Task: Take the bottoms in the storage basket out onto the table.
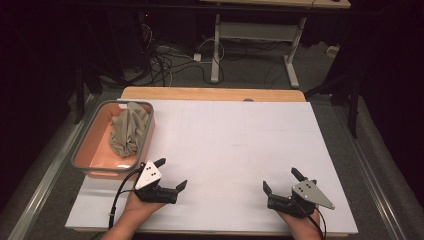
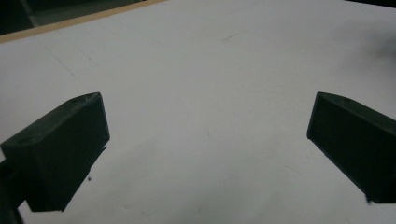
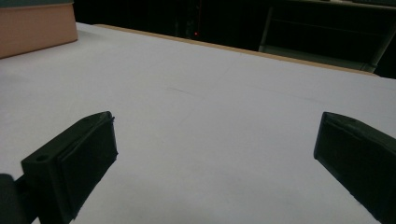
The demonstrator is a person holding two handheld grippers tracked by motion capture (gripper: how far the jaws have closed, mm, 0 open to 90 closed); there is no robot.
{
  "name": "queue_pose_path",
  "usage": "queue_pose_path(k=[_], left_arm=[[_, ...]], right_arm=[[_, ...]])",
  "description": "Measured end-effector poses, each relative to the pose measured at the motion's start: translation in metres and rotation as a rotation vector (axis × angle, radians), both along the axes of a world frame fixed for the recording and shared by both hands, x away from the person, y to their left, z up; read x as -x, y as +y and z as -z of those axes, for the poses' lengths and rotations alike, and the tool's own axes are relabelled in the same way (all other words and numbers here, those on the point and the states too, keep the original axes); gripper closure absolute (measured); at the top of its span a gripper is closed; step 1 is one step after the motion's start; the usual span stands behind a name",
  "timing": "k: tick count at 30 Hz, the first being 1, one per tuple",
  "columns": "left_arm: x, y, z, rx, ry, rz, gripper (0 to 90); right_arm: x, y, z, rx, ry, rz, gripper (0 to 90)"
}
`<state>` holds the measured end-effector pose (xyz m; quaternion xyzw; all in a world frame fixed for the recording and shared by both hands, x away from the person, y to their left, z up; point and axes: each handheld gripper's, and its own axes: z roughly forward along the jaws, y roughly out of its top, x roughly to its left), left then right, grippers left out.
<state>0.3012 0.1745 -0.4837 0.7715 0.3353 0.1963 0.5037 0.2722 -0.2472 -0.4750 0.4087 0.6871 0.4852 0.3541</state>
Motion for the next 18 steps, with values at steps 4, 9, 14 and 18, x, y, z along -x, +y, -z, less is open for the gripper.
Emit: queue_pose_path(k=[4, 9, 14, 18], left_arm=[[0.0015, 0.0003, 0.0003, -0.005, 0.014, 0.006, 0.0], [0.0000, -0.0004, 0.0032, -0.012, 0.040, -0.005, 0.0], [-0.0003, -0.0001, 0.0041, -0.011, 0.040, 0.001, 0.0], [0.0001, -0.0006, 0.0043, -0.006, 0.041, 0.011, 0.0]], right_arm=[[0.0009, -0.0037, -0.0013, -0.011, -0.008, 0.005, 0.2], [0.0008, -0.0027, -0.0022, -0.014, -0.003, 0.000, 0.2], [0.0006, -0.0020, -0.0021, -0.024, -0.001, -0.007, 0.3], [0.0002, -0.0016, -0.0013, -0.016, 0.002, -0.006, 0.3]])
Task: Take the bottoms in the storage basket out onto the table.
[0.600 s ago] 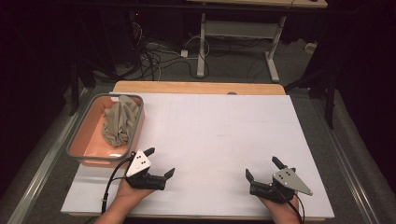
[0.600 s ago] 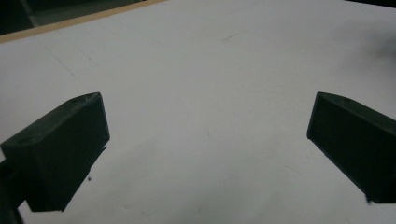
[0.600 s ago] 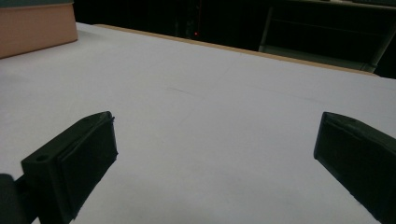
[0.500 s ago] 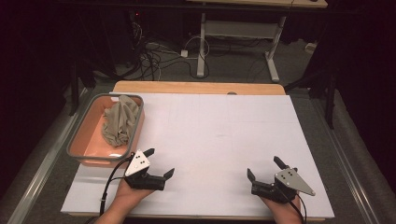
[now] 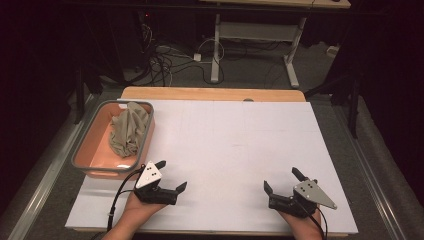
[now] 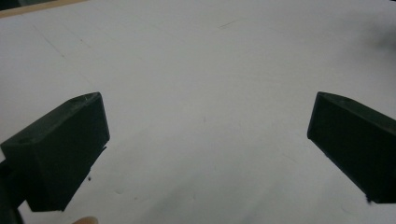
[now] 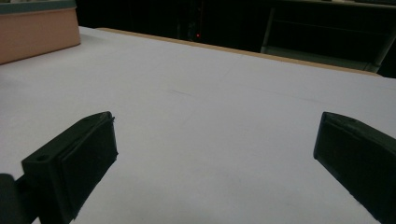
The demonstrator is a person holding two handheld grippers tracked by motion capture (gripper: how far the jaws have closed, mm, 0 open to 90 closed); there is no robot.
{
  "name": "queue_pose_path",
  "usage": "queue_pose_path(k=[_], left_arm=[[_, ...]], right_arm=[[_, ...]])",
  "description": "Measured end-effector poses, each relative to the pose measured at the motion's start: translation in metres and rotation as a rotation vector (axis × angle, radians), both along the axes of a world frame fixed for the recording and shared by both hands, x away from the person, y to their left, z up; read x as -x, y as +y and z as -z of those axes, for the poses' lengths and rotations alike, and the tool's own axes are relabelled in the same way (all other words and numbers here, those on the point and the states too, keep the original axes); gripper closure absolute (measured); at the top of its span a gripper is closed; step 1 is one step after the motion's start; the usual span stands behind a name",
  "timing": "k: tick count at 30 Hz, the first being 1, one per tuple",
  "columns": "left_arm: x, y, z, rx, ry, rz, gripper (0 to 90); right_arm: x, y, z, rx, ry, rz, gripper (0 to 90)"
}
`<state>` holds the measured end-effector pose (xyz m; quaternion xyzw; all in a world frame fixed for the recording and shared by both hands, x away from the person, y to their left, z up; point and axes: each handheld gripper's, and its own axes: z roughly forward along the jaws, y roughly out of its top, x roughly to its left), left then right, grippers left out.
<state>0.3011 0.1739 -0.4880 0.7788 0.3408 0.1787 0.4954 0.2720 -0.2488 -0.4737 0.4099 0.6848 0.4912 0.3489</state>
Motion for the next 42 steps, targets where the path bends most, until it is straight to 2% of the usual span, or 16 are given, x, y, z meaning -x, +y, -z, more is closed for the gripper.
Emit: queue_pose_path(k=[7, 14, 19, 21, 24, 28, 34, 38, 42], left_arm=[[0.000, 0.001, -0.001, 0.025, 0.000, 0.005, 0.0], [0.001, 0.000, -0.003, 0.016, 0.004, 0.019, 0.0], [0.005, -0.002, -0.011, 0.022, -0.003, 0.029, 0.0], [0.007, -0.003, -0.014, 0.028, -0.001, 0.034, 0.0], [0.010, -0.004, -0.020, 0.026, -0.016, 0.038, 0.0], [0.014, -0.002, -0.026, 0.045, -0.041, 0.030, 0.0], [0.015, 0.002, -0.034, 0.053, -0.021, 0.024, 0.0], [0.017, 0.005, -0.037, 0.054, -0.042, 0.024, 0.0], [0.017, 0.009, -0.042, 0.053, -0.034, 0.018, 0.0]], right_arm=[[-0.001, 0.000, 0.001, -0.004, 0.006, -0.005, 0.3], [-0.002, 0.001, 0.001, -0.014, 0.014, -0.015, 0.2], [-0.001, 0.002, 0.000, -0.021, 0.013, -0.019, 0.2], [0.000, 0.003, 0.000, -0.010, 0.011, -0.020, 0.2], [0.000, 0.003, 0.000, -0.002, 0.007, -0.019, 0.2], [0.000, 0.004, 0.000, 0.000, 0.004, -0.023, 0.2], [0.000, 0.005, 0.001, 0.007, 0.008, -0.029, 0.2], [0.000, 0.005, 0.001, 0.003, 0.012, -0.033, 0.2], [0.000, 0.006, 0.002, 0.005, 0.010, -0.033, 0.2]])
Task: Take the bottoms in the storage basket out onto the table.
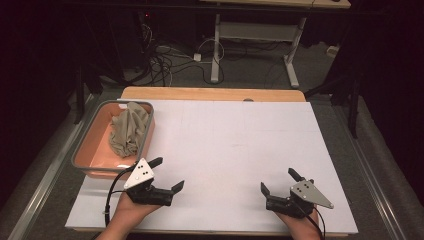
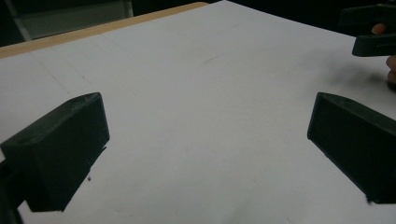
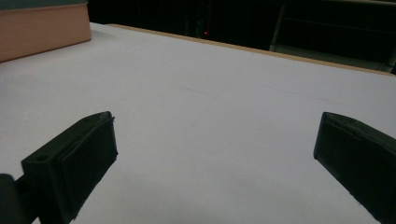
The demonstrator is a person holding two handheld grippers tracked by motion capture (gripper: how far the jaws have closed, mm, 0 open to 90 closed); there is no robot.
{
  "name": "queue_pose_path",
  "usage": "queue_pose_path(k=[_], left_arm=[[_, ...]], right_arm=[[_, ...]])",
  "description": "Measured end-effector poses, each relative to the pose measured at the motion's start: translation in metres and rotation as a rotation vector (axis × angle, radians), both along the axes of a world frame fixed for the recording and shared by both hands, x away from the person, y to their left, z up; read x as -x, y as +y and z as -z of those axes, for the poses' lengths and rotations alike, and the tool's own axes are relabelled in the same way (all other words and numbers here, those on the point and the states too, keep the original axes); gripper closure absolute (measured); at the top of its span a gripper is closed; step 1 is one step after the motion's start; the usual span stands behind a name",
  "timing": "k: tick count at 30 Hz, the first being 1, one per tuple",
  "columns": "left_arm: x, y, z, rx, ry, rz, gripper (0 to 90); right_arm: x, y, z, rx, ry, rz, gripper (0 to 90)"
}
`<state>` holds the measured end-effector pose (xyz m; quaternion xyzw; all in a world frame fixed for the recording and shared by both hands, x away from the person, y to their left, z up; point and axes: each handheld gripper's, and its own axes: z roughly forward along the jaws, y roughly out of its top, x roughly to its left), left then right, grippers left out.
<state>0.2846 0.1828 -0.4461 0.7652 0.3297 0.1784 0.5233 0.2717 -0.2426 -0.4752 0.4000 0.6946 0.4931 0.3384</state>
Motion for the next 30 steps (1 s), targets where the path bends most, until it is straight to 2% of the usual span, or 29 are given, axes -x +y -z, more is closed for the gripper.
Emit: queue_pose_path(k=[6, 16, 30], left_arm=[[-0.001, 0.008, -0.005, -0.005, -0.003, -0.014, 0.0], [-0.003, 0.024, -0.012, 0.015, -0.012, -0.062, 0.0], [-0.006, 0.056, -0.019, 0.023, -0.022, -0.146, 0.0]], right_arm=[[0.000, 0.001, 0.001, 0.004, 0.001, -0.003, 0.3], [0.001, 0.002, 0.001, 0.002, 0.001, -0.009, 0.3], [0.001, 0.002, 0.002, 0.006, 0.005, -0.008, 0.3]])
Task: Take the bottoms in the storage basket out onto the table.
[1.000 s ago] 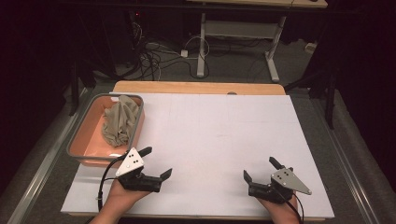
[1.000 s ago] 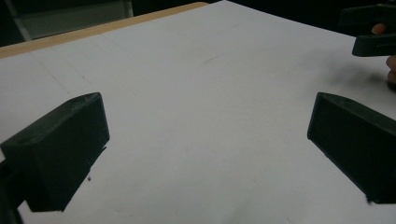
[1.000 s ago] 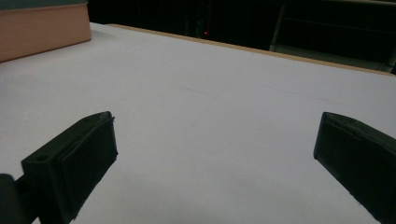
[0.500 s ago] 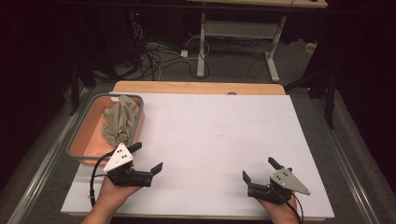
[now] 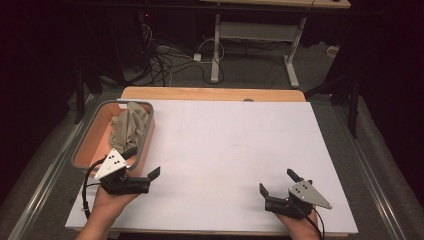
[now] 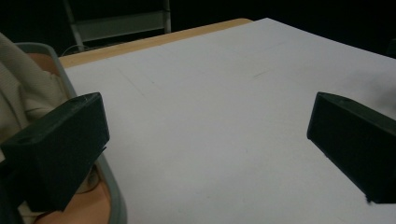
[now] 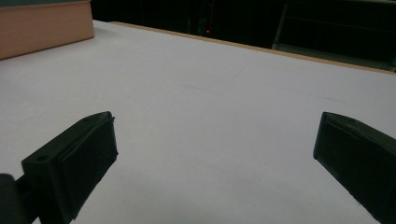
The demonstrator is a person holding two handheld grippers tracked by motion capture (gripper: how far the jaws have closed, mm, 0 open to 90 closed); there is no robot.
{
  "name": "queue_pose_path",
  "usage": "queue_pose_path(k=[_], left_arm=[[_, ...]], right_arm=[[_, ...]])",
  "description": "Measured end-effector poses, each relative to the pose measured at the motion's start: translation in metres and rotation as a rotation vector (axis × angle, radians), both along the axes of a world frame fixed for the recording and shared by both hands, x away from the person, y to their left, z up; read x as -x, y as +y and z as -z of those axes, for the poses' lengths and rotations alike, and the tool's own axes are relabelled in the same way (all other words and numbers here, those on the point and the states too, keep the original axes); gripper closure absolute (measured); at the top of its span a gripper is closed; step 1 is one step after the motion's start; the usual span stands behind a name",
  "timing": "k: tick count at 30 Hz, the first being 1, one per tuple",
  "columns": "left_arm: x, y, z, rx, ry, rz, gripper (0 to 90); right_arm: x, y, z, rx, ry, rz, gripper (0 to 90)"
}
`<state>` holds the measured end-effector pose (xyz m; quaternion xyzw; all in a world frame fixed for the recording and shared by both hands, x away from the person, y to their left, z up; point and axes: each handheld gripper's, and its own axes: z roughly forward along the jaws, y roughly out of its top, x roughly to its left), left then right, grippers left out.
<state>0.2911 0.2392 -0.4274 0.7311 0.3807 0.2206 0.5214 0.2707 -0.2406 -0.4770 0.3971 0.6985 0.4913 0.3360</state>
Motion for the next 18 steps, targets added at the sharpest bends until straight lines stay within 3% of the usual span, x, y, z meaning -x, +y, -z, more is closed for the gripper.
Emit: queue_pose_path(k=[18], left_arm=[[-0.003, 0.041, -0.007, 0.003, -0.008, -0.111, 0.0]], right_arm=[[0.000, 0.001, 0.002, -0.002, 0.000, -0.006, 0.3]])
